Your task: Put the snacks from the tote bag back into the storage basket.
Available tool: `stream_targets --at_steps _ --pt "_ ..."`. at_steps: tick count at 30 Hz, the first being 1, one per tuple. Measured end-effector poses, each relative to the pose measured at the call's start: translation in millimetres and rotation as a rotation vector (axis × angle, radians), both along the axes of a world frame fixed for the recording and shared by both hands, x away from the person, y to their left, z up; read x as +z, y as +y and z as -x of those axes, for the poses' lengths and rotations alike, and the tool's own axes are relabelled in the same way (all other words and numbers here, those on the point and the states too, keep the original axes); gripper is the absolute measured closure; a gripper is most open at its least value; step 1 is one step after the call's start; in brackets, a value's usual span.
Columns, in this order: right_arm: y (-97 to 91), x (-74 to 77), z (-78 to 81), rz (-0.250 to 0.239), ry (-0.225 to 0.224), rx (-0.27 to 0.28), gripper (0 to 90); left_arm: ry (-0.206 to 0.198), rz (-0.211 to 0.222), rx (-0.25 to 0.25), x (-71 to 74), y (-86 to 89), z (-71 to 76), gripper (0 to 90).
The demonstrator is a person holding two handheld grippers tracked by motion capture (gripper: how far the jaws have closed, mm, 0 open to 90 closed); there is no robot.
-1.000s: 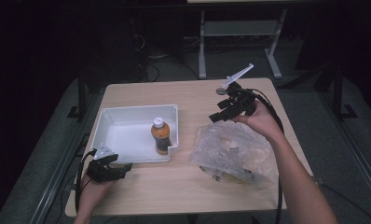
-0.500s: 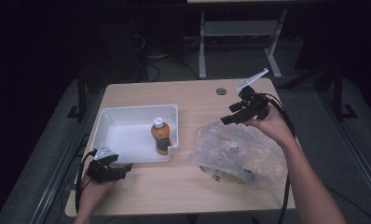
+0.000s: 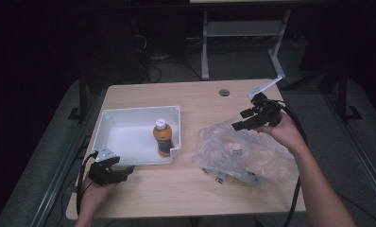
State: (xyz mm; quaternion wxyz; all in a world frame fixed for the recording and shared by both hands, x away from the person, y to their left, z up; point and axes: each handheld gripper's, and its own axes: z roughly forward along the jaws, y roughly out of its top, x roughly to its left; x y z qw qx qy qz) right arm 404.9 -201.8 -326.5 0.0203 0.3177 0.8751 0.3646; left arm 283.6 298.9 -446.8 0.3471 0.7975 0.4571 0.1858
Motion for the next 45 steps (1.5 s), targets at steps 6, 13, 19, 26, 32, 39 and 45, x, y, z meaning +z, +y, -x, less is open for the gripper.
stream_targets --at_steps 6,13,19,26,32,39,45 --pt "-10.1 -6.4 3.0 -0.004 0.002 -0.010 27.0 -0.001 -0.001 -0.002 -0.3 -0.1 -0.2 28.2" --pt "-22.9 -13.5 7.3 -0.009 0.017 -0.036 27.1 -0.002 -0.001 0.001 0.0 0.1 0.1 28.2" --pt "-32.6 -20.6 11.4 -0.014 0.018 -0.046 27.1 -0.002 -0.002 0.002 -0.1 0.4 0.2 28.2" --pt "-43.5 -28.7 15.9 -0.027 0.022 -0.061 27.3 0.001 0.005 0.008 -0.4 -0.3 0.5 28.2" --pt "-52.4 -34.4 19.2 -0.035 0.025 -0.078 27.3 0.000 -0.001 0.004 -0.2 0.3 0.4 28.2" --pt "-60.3 -42.0 24.0 -0.039 0.034 -0.087 27.2 0.000 -0.002 0.005 -0.4 0.2 0.3 28.2" --pt "-68.1 -48.3 29.0 -0.048 0.036 -0.099 27.5 0.002 -0.007 0.003 -0.6 0.2 0.0 28.2"
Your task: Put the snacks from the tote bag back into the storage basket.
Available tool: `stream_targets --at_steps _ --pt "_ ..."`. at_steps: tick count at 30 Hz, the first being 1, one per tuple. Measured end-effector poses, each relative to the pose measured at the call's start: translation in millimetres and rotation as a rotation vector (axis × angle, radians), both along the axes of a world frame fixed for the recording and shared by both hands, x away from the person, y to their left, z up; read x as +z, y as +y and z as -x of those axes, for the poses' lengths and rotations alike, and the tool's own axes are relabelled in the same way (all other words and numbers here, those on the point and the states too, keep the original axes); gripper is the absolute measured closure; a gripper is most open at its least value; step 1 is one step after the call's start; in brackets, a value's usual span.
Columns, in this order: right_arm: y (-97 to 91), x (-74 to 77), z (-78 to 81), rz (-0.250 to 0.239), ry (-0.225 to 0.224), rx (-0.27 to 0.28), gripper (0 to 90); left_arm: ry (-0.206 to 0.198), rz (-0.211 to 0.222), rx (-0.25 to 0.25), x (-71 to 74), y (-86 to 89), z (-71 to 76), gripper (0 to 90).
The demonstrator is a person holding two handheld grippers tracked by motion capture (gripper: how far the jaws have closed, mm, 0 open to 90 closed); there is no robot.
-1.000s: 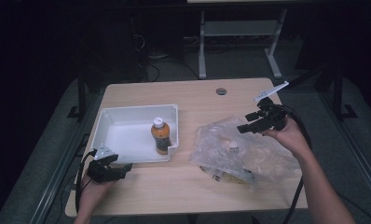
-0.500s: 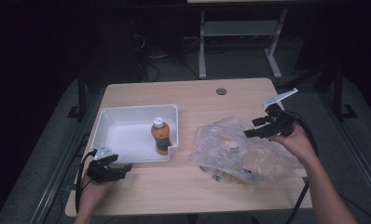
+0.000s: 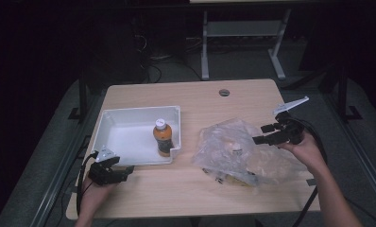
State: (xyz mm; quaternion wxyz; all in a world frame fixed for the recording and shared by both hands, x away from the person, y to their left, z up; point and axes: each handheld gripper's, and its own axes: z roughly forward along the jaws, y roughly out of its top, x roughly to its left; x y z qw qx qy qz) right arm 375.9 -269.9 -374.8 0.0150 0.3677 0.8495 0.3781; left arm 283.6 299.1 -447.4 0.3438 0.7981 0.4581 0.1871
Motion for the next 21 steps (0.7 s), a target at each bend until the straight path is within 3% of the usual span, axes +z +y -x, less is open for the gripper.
stream_targets --at_steps 21 --pt "-23.3 -22.3 23.4 -0.033 -0.003 -0.021 27.1 -0.004 0.002 0.004 0.0 -0.3 0.5 28.2"
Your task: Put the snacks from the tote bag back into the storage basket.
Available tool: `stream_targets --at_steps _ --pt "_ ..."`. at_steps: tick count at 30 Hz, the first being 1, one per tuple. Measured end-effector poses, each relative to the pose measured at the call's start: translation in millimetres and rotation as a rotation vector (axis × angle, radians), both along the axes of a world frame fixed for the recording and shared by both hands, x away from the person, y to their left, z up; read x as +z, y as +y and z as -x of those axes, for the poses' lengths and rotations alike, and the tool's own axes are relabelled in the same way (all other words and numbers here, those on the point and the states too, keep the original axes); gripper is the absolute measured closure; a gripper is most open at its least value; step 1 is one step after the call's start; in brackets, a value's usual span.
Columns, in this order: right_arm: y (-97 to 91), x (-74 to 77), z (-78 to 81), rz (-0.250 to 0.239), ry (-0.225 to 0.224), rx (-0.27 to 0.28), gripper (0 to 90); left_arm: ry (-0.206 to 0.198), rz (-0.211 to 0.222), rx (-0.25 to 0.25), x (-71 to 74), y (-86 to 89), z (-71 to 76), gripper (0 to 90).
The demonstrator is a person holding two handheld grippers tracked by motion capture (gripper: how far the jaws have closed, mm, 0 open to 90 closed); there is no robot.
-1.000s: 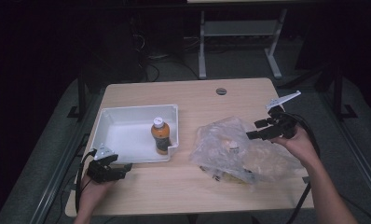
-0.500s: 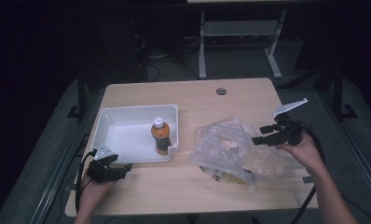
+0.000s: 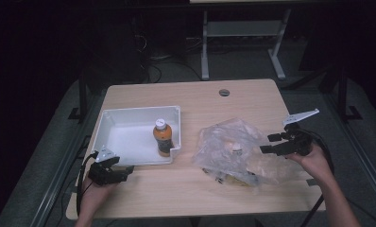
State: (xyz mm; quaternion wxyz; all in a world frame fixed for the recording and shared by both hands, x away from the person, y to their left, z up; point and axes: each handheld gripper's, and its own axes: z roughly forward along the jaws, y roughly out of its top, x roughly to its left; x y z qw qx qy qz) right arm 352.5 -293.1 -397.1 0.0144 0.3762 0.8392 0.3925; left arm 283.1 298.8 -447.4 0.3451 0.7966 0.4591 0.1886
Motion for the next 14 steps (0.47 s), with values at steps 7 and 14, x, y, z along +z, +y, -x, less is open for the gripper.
stream_targets --at_steps 7,14 --pt "-8.2 -10.0 9.4 -0.008 -0.007 -0.010 26.9 -0.001 -0.005 -0.003 0.1 -0.3 0.3 28.2" --pt "-14.3 -12.2 22.9 -0.025 -0.042 -0.009 26.5 -0.002 -0.009 -0.008 0.5 -1.9 0.2 28.2"
